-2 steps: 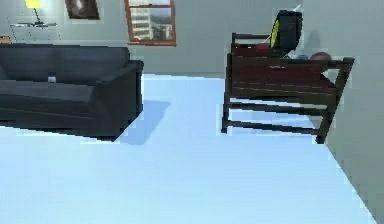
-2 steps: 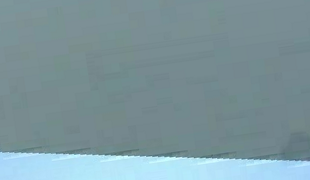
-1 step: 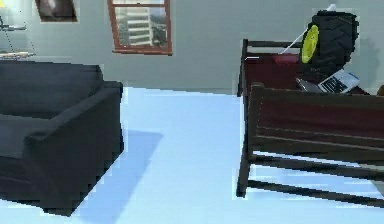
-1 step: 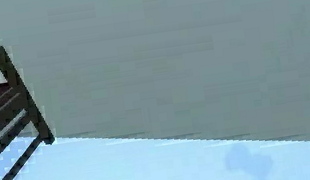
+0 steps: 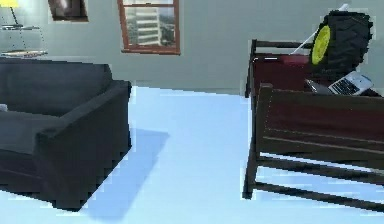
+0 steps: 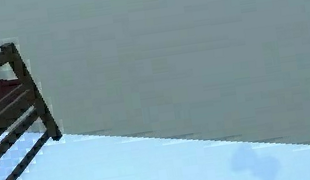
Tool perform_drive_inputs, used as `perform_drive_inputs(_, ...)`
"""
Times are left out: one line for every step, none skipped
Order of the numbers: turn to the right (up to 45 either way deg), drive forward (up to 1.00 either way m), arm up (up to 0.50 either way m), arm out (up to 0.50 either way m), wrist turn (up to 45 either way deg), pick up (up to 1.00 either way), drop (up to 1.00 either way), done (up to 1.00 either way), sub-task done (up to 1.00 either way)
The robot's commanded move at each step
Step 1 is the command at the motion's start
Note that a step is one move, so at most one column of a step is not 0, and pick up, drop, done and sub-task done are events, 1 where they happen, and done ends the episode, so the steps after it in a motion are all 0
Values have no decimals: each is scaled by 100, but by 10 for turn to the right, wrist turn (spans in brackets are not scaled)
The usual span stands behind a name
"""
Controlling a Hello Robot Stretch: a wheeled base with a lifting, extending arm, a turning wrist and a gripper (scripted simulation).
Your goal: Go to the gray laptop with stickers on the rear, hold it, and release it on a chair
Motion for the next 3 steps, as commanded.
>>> perform_drive_inputs(-90,0,0,0,0,0,0,0,0)
perform_drive_inputs(0,100,0,0,0,0,0,0,0)
perform_drive_inputs(0,10,0,0,0,0,0,0,0)
